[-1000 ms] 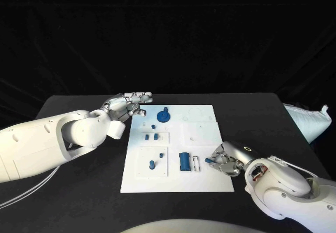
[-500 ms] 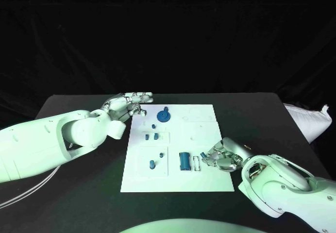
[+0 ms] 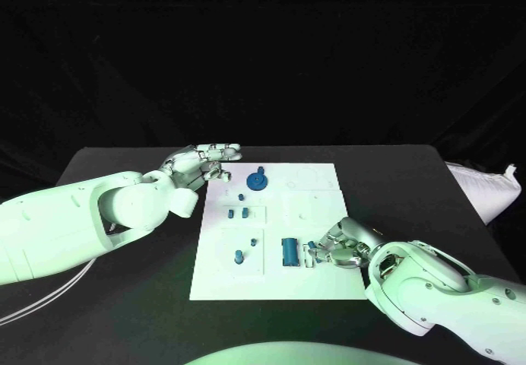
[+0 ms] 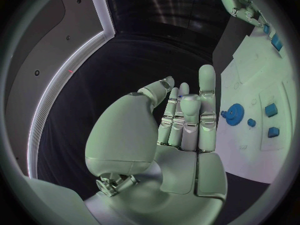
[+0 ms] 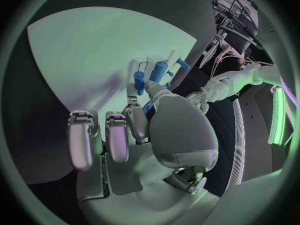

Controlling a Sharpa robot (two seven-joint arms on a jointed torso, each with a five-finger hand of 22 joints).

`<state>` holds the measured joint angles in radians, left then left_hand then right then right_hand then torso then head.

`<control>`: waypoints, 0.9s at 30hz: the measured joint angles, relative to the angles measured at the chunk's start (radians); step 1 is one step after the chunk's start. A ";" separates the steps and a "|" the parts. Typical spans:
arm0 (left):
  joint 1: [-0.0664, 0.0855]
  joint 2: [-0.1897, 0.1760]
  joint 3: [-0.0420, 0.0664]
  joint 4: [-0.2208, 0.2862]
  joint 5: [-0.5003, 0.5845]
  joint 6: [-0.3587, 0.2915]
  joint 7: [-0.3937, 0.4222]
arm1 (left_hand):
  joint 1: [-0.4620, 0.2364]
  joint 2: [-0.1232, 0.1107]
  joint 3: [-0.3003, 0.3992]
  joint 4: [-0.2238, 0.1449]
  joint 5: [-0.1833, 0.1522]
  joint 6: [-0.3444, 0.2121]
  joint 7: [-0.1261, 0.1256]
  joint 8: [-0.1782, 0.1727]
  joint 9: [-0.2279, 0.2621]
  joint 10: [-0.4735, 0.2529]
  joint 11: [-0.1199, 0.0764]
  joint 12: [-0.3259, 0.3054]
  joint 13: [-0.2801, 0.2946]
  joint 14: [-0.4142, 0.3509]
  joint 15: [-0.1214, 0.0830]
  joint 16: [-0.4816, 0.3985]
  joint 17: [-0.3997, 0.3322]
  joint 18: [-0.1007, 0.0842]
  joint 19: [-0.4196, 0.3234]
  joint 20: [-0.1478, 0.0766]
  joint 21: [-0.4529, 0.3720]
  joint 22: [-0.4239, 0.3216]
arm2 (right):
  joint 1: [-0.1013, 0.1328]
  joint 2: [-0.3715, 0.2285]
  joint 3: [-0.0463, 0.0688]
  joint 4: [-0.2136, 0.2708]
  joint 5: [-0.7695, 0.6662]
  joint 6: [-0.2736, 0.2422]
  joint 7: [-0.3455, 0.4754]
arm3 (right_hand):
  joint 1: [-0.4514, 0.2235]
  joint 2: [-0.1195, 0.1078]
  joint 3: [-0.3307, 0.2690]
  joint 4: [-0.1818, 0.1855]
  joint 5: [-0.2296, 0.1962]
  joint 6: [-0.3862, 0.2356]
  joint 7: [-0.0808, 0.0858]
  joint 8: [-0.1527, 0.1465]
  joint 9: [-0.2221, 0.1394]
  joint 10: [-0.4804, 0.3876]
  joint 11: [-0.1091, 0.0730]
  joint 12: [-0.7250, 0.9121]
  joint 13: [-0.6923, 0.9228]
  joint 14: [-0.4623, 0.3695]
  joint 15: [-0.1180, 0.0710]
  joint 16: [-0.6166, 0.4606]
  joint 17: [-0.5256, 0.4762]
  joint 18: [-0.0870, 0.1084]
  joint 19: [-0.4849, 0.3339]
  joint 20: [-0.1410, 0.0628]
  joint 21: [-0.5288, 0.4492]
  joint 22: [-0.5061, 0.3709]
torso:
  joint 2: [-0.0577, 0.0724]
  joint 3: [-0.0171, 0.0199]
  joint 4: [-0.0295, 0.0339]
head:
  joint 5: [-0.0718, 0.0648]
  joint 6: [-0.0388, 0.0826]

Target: Assemble the parts on the task board

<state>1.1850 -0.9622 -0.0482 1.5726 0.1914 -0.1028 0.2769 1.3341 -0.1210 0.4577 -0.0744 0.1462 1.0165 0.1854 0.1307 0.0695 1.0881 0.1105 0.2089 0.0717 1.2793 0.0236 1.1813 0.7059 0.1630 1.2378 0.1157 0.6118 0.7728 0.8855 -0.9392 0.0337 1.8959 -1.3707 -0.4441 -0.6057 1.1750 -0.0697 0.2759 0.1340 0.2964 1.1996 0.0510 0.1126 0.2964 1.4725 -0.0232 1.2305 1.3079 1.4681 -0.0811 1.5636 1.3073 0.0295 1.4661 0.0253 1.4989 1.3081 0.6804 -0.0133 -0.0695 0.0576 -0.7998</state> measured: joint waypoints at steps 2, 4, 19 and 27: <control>0.000 0.000 0.000 0.000 0.000 0.000 0.000 | 0.000 0.000 0.000 0.000 0.000 0.000 0.000 0.000 0.000 0.000 0.000 0.000 0.000 0.000 0.000 0.000 0.000 0.000 0.000 0.000 0.000 0.000 | 0.000 0.005 0.000 -0.003 -0.001 0.006 -0.001 | 0.000 0.000 0.000 0.000 0.000 0.000 0.000 0.000 0.000 0.000 0.000 0.000 0.000 0.000 0.000 0.000 0.000 0.000 0.000 0.000 0.000 0.000 | 0.000 0.0000 0.0000 | 0.000 0.000; 0.000 0.000 0.000 0.000 0.000 0.000 0.000 | 0.000 0.000 0.000 0.000 0.000 0.000 0.000 0.000 0.000 0.000 0.000 0.000 0.000 0.000 0.000 0.000 0.000 0.000 0.000 0.000 0.000 0.000 | 0.000 0.008 0.000 -0.005 -0.002 0.011 -0.002 | 0.000 0.000 0.000 0.000 0.000 0.000 0.000 0.000 0.000 0.000 0.000 0.000 0.000 0.000 0.000 0.000 0.000 0.000 0.000 0.000 0.000 0.000 | 0.000 0.0001 0.0000 | 0.001 0.000; 0.000 0.000 0.000 0.001 0.000 0.001 -0.001 | 0.000 0.000 0.000 0.000 0.000 0.000 0.000 0.000 0.000 0.000 0.000 0.000 0.000 0.000 0.000 0.000 0.000 0.000 0.000 0.000 0.000 0.000 | -0.001 0.021 -0.001 -0.014 -0.020 0.054 -0.006 | -0.009 0.001 -0.015 0.009 0.000 0.003 -0.003 -0.001 0.005 0.000 0.000 -0.001 0.000 -0.003 -0.003 -0.001 0.001 0.000 0.000 0.000 0.000 0.000 | 0.000 0.0012 -0.0002 | 0.005 -0.005; 0.000 0.000 0.000 0.001 0.000 0.001 -0.001 | 0.000 0.000 0.000 0.000 0.000 -0.004 0.004 0.004 0.000 -0.004 0.004 0.000 0.000 -0.004 -0.004 0.000 -0.005 0.000 0.000 0.000 0.000 -0.001 | -0.001 0.023 -0.001 -0.020 -0.031 0.067 -0.007 | -0.047 0.007 -0.045 0.039 -0.016 0.012 -0.005 0.008 0.015 -0.003 -0.003 -0.021 0.000 -0.003 -0.003 -0.001 0.001 0.000 0.000 0.000 0.000 0.000 | 0.000 0.0006 -0.0004 | 0.005 -0.003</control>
<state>1.1849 -0.9627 -0.0482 1.5739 0.1914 -0.1019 0.2757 1.3341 -0.1210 0.4578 -0.0744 0.1462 1.0127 0.1891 0.1346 0.0695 1.0845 0.1141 0.2089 0.0717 1.2757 0.0199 1.1813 0.7009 0.1630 1.2378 0.1158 0.6119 0.7716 0.8847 -0.9157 0.0326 1.8762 -1.4013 -0.3774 -0.6125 1.1279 -0.0624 0.2313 0.1728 0.2808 1.2114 0.0463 0.1202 0.3110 1.4693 -0.0261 1.2093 1.3077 1.4648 -0.0842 1.5630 1.3079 0.0295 1.4661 0.0253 1.4988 1.3077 0.6804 -0.0128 -0.0699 0.0625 -0.8028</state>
